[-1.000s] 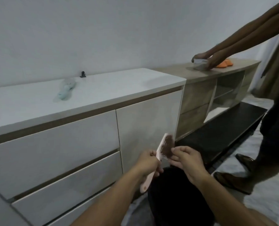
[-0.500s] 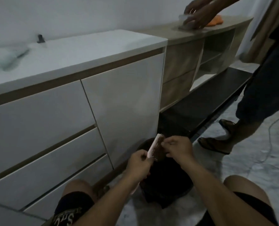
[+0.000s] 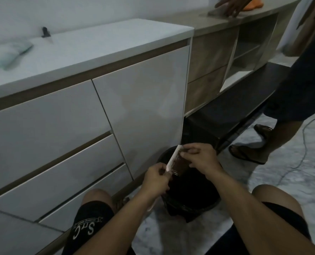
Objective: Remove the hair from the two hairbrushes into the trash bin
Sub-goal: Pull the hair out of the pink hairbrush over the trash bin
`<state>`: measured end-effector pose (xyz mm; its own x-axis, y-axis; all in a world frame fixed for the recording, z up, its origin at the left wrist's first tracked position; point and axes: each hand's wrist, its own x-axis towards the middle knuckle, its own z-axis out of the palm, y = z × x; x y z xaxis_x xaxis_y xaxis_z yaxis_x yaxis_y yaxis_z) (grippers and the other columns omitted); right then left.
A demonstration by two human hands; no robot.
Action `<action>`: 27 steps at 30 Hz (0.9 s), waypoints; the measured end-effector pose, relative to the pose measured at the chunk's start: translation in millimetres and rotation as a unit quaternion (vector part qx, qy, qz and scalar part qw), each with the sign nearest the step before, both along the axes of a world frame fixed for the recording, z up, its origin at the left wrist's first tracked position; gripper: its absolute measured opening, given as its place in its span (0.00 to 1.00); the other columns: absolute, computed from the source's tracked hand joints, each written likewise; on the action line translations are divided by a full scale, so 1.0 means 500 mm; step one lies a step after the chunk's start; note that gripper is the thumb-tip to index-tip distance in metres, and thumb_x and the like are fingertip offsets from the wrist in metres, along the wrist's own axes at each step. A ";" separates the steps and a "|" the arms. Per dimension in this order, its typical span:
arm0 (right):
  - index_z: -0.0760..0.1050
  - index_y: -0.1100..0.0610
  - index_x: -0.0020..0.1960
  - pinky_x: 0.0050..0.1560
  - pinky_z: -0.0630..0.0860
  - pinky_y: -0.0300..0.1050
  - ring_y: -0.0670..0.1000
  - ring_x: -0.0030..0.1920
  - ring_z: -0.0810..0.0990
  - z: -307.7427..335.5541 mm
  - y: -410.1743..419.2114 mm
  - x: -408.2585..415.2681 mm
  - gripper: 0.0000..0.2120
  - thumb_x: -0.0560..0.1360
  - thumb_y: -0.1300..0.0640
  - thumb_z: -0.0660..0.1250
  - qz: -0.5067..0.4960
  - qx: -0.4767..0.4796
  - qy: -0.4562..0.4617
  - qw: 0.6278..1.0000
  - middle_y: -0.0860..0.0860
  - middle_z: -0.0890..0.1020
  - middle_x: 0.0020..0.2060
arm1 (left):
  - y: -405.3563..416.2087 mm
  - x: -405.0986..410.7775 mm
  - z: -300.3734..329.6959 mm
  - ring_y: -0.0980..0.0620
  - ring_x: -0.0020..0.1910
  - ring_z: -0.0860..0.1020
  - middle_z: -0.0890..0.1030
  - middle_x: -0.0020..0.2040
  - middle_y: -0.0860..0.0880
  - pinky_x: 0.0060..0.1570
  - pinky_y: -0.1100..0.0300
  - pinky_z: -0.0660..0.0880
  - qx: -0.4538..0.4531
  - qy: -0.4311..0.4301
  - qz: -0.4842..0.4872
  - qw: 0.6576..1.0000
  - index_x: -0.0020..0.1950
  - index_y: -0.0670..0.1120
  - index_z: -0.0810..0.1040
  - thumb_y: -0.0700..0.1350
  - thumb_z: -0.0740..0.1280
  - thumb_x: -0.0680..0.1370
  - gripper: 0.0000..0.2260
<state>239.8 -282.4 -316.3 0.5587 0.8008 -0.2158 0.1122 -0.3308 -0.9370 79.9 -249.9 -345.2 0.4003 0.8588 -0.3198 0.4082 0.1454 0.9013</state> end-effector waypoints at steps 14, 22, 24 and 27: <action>0.77 0.58 0.44 0.41 0.83 0.51 0.53 0.44 0.83 -0.004 -0.028 0.011 0.04 0.75 0.59 0.71 0.035 -0.026 0.088 0.995 0.56 0.83 0.43 | -0.001 0.009 0.004 0.52 0.21 0.72 0.79 0.36 0.43 0.20 0.64 0.63 -0.098 -0.066 0.021 0.993 0.42 0.43 0.74 0.40 0.65 0.79 0.06; 0.71 0.58 0.52 0.33 0.81 0.46 0.56 0.41 0.84 -0.004 -0.035 0.015 0.15 0.71 0.67 0.73 -0.028 -0.036 0.008 0.999 0.63 0.82 0.48 | -0.002 0.009 0.006 0.52 0.22 0.72 0.79 0.36 0.44 0.20 0.63 0.64 -0.089 -0.054 0.015 0.995 0.41 0.45 0.74 0.41 0.66 0.79 0.07; 0.71 0.59 0.59 0.34 0.81 0.45 0.55 0.42 0.84 0.008 -0.039 0.022 0.19 0.72 0.67 0.72 -0.025 -0.032 0.037 0.999 0.62 0.82 0.49 | -0.003 0.006 0.005 0.52 0.22 0.73 0.80 0.37 0.45 0.20 0.63 0.64 -0.080 -0.047 0.010 0.996 0.42 0.45 0.74 0.42 0.66 0.79 0.06; 0.70 0.51 0.64 0.34 0.81 0.45 0.53 0.46 0.84 0.023 -0.048 0.014 0.23 0.73 0.62 0.73 0.025 -0.017 0.077 0.997 0.54 0.82 0.50 | -0.010 0.004 0.007 0.54 0.23 0.73 0.80 0.37 0.46 0.20 0.63 0.66 -0.058 -0.038 -0.004 0.998 0.44 0.46 0.76 0.42 0.65 0.79 0.05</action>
<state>246.9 -306.4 -304.6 0.4769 0.8173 -0.3235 -0.0146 -0.3606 -0.9326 82.1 -254.6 -341.7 0.4344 0.8143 -0.3851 0.3413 0.2469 0.9070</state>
